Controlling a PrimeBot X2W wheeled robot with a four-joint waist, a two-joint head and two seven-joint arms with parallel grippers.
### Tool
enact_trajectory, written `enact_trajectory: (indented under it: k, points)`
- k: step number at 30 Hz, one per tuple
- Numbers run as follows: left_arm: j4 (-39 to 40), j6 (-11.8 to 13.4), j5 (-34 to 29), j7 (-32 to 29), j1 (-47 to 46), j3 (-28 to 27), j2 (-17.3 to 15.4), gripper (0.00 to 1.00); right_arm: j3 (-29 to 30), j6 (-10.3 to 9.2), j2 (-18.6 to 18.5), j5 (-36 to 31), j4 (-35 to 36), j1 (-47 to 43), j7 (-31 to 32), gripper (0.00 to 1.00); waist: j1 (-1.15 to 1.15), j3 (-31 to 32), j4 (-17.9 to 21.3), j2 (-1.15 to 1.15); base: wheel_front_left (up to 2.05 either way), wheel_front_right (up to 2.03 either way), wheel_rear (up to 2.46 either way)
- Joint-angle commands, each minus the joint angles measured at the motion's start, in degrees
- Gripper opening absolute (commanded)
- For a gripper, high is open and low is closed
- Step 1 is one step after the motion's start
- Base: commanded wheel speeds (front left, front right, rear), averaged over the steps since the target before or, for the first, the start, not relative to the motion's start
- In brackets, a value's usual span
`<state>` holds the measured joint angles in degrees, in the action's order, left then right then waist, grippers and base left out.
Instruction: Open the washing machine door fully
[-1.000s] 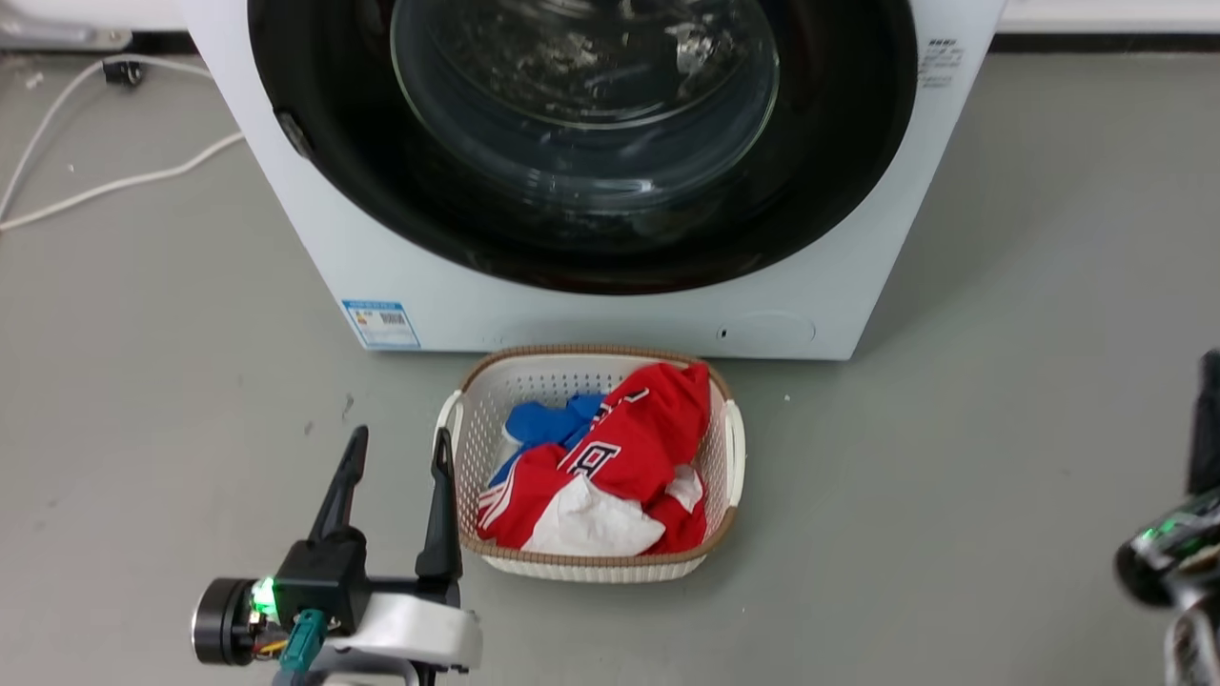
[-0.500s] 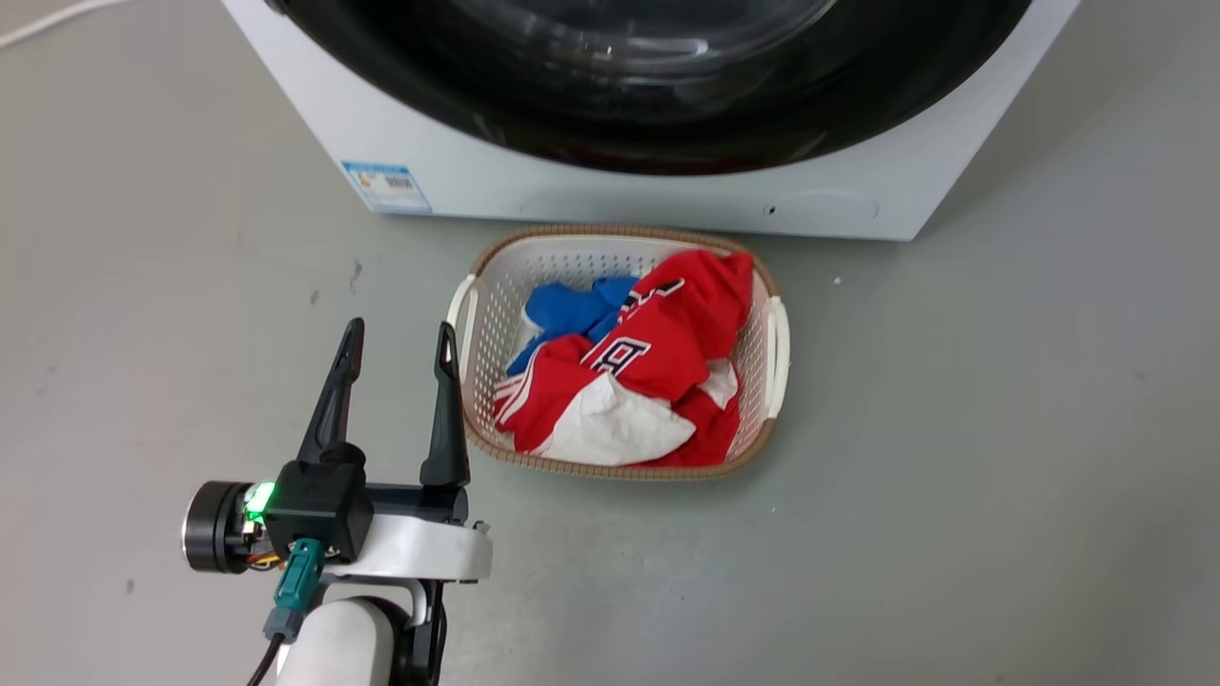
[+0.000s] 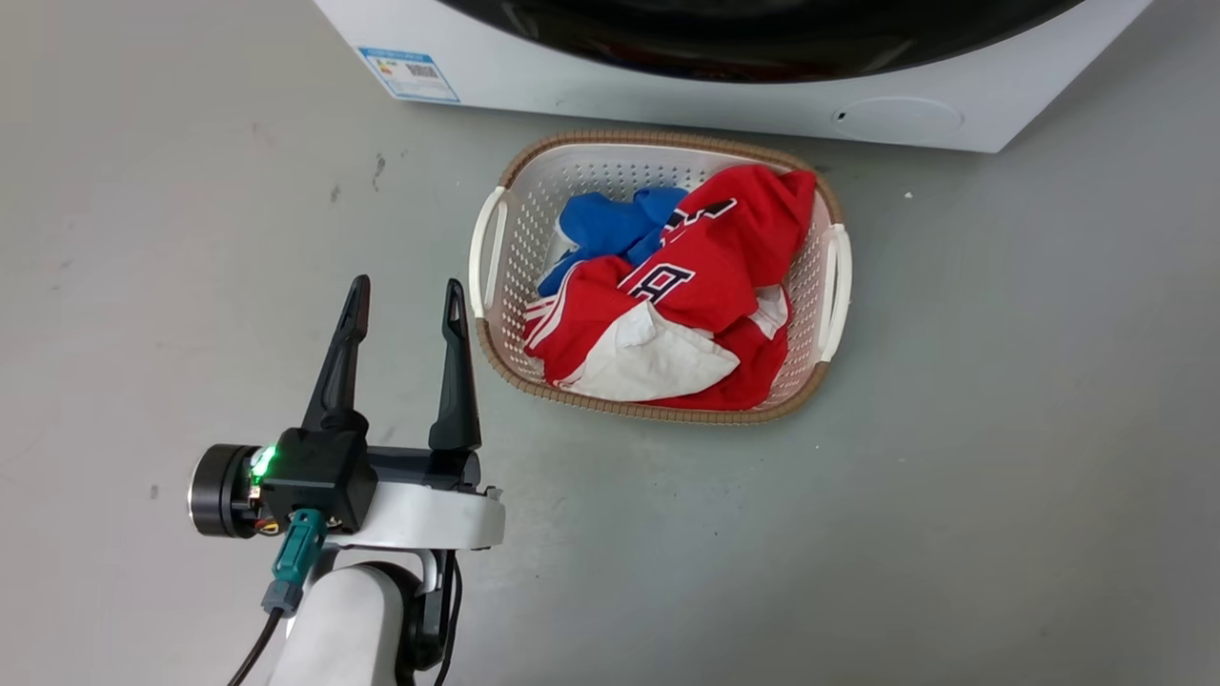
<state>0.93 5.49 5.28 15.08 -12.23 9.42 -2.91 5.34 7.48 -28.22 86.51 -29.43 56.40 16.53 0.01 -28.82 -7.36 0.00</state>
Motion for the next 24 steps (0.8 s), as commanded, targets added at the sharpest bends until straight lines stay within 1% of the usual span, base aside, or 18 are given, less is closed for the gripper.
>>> enact_trajectory:
  k: [1, 2, 3, 10, 19, 24]
  points:
    - [0.1, 0.2, 0.2, 0.1, -0.9, 0.2, 0.0, 1.00, -1.0, 0.02, -0.9, -1.0, -0.9, 1.9, 0.9, 0.00, -0.01, -0.8, -0.6, 0.00, 0.00, 0.00, 0.00]
    - [0.1, 0.3, 0.3, 0.1, -1.1, 0.3, 0.0, 1.00, -2.0, 0.02, -1.1, -1.6, -1.4, 2.9, 1.9, 0.00, -0.01, -1.1, -0.7, 0.00, 0.00, 0.00, 0.00]
    - [-0.1, 0.4, 0.7, 0.1, -1.4, 0.6, 0.0, 1.00, -4.0, 0.02, -1.7, -2.8, -2.6, 5.8, 3.9, 0.00, -0.01, -1.8, -1.2, 0.00, 0.00, 0.00, 0.00]
    - [0.0, 0.8, 1.5, 0.1, -2.0, 1.4, 0.0, 1.00, -8.0, 0.02, -2.3, -5.4, -3.9, 10.3, 8.3, 0.00, -0.01, -3.5, -2.4, 0.00, 0.00, 0.00, 0.00]
    - [0.1, 1.5, 2.2, 0.1, -2.9, 2.2, 0.0, 1.00, -10.7, 0.02, -2.1, -8.0, -4.9, 13.0, 11.1, 0.00, -0.01, -5.2, -3.4, 0.00, 0.00, 0.00, 0.00]
    - [-0.3, 1.3, 2.0, 0.1, -3.4, 2.5, 0.0, 1.00, -11.8, 0.03, -1.6, -7.7, -3.8, 12.3, 13.1, 0.00, -0.01, -5.6, -3.5, 0.00, 0.00, 0.00, 0.00]
